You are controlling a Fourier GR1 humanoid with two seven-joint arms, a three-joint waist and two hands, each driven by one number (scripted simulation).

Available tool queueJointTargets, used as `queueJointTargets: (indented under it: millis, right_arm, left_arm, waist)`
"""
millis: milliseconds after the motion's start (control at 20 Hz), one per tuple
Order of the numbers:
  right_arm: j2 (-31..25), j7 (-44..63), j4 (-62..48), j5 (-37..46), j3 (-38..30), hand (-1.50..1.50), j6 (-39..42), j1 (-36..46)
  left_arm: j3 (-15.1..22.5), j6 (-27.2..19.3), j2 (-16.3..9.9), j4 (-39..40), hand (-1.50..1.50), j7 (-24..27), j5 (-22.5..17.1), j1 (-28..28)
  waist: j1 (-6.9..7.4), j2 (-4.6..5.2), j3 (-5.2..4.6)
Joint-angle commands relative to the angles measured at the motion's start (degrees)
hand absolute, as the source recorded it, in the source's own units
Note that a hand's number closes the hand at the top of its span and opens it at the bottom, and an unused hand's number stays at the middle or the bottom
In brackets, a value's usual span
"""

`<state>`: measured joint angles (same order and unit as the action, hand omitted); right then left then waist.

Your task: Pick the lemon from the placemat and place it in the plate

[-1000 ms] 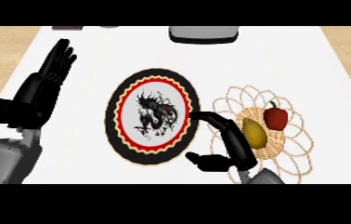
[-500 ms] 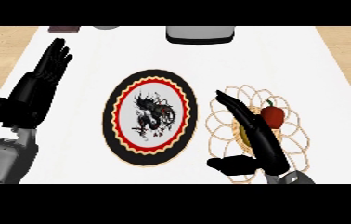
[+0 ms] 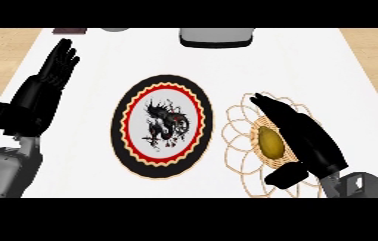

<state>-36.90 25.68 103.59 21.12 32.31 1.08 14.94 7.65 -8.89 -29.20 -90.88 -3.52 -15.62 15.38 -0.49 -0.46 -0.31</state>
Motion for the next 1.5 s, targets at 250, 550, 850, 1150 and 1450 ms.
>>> queueJointTargets:
  millis: [250,550,850,1150,1450]
  right_arm:
    - [3.93,26.29,4.03,-3.85,3.99,-1.5,19.54,7.6]
    - [7.4,23.31,-2.3,1.02,-1.05,-1.5,23.45,9.01]
    - [6.73,23.49,-4.06,7.25,-0.35,-1.5,24.45,3.46]
    - [9.98,17.37,-12.39,12.2,-3.75,-1.5,25.34,3.25]
    - [12.02,9.61,-18.32,16.82,-4.98,-1.5,25.5,1.79]
  left_arm:
    - [-0.12,0.12,1.43,-0.24,0.0,-0.28,2.42,0.24]
    - [-2.0,2.58,4.43,3.23,0.0,0.71,4.1,1.6]
    - [-6.45,7.11,2.24,2.93,0.0,-0.96,1.86,2.39]
    - [-6.65,6.14,4.89,-2.93,0.0,-3.15,5.22,-1.32]
    - [-8.4,8.33,7.15,-1.53,0.0,-2.46,6.25,-0.51]
  waist:
    - [0.7,0.4,0.25]
    - [0.5,0.48,0.3]
    - [0.38,0.43,0.3]
    - [0.66,0.43,0.32]
    - [0.56,0.48,0.31]
